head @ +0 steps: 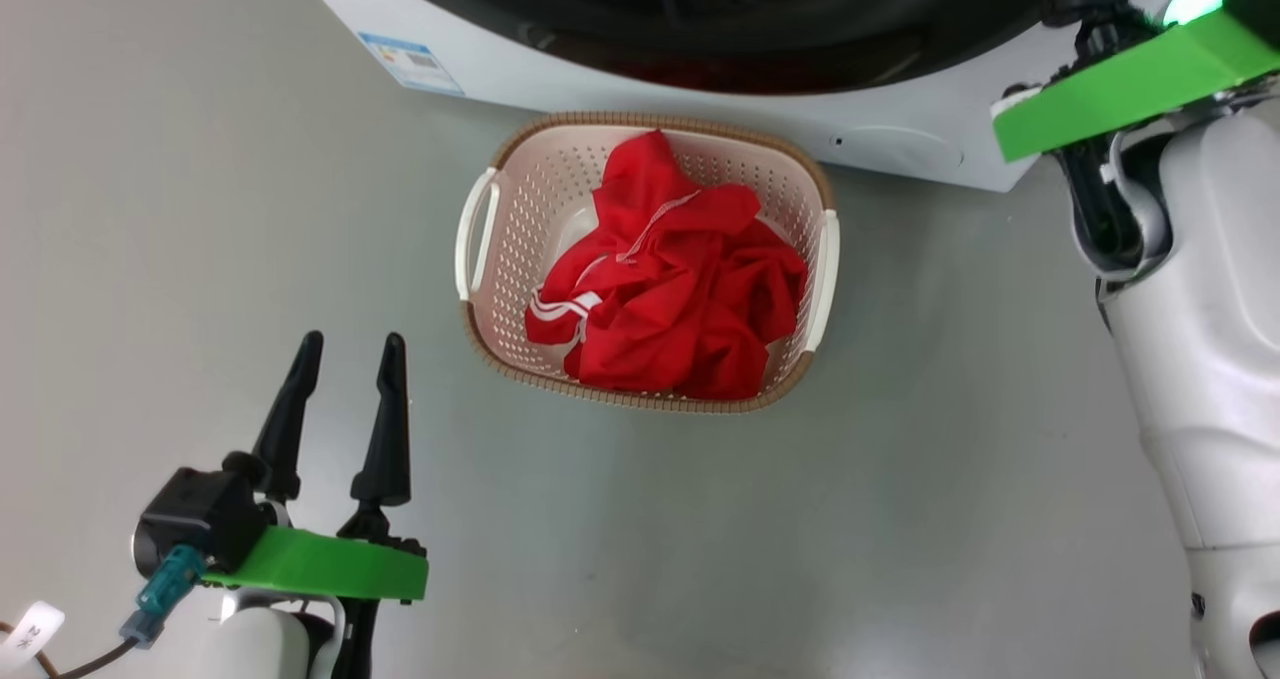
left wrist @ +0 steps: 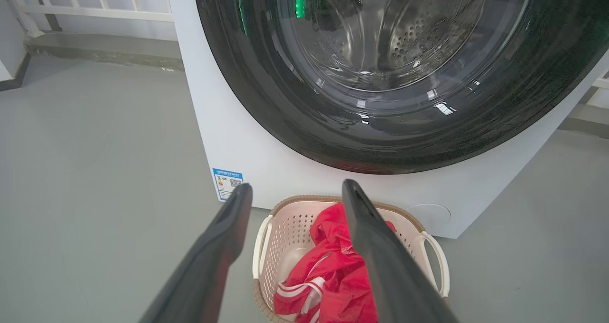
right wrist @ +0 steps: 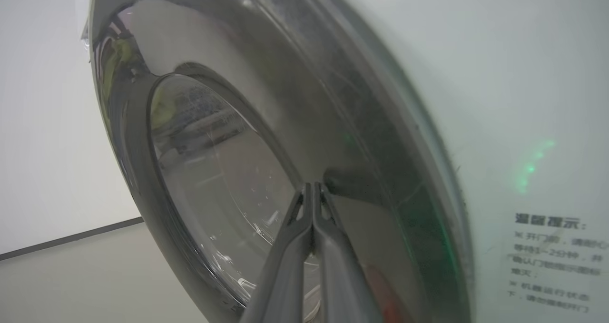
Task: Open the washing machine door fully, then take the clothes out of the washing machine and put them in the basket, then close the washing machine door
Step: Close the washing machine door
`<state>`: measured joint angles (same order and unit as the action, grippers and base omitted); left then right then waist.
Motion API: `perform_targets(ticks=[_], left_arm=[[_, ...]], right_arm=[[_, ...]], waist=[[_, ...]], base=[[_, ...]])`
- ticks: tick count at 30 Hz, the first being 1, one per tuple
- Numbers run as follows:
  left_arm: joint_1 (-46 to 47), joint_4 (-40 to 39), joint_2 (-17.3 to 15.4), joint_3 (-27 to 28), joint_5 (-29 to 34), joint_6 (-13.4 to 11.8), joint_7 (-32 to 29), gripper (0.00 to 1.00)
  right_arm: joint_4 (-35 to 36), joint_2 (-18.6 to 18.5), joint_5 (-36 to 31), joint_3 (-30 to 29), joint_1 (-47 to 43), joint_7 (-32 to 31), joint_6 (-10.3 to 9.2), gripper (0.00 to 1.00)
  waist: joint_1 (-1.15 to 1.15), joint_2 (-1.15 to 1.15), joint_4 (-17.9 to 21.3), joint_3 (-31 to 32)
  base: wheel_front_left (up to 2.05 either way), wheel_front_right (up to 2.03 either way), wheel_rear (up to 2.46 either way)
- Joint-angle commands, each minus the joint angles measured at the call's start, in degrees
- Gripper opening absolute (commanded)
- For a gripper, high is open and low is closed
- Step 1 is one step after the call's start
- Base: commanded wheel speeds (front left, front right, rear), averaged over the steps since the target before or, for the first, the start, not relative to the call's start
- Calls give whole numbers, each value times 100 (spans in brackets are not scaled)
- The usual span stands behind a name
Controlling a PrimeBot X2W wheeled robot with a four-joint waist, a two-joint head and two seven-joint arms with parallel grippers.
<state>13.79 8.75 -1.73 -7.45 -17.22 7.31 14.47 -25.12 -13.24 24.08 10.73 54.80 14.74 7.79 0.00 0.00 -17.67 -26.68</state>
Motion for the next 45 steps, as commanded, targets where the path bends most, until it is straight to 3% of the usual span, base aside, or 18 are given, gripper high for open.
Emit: perform_targets(ticks=[1, 2, 3, 4, 5, 6, 13, 30, 45], left_arm=[[43, -57, -115, 208, 36, 18, 52, 100], [33, -35, -115, 222, 43, 18, 52, 100], [21, -15, -115, 235, 49, 18, 52, 100], [5, 5, -115, 252, 61, 18, 52, 100], [-11, 22, -115, 272, 75, 18, 52, 100], [-29, 36, -115, 292, 89, 18, 52, 100], [-152, 157, -183, 389, 148, 18, 52, 100], [-681, 376, -555, 661, 20, 18, 52, 100], [-1064, 333, -596, 924, 117, 18, 52, 100]], right_arm=[[119, 88, 34, 203, -290, 26, -31, 0], [115, 74, 48, 274, -395, 26, -31, 6], [112, 58, 61, 354, -509, 26, -31, 22], [111, 42, 79, 410, -618, 26, -31, 45], [113, 28, 92, 460, -734, 26, -31, 80], [111, 15, 107, 507, -848, 26, -31, 100], [95, -63, 196, 638, -1528, 26, -31, 100], [158, -94, 198, 307, -3114, 26, -31, 100], [263, -137, 131, -89, -3941, 26, -31, 100]], waist=[[0, 0, 65, 163], [0, 0, 88, 223], [0, 0, 113, 287], [0, 0, 143, 350], [0, 0, 175, 416], [0, 0, 210, 480], [0, 0, 472, 852], [0, 0, 1401, 1621], [0, 0, 2016, 1939]], base=[[0, 0, 0], [0, 0, 0], [0, 0, 0], [0, 0, 0], [0, 0, 0], [0, 0, 0], [0, 0, 0], [0, 0, 0], [0, 0, 0]])
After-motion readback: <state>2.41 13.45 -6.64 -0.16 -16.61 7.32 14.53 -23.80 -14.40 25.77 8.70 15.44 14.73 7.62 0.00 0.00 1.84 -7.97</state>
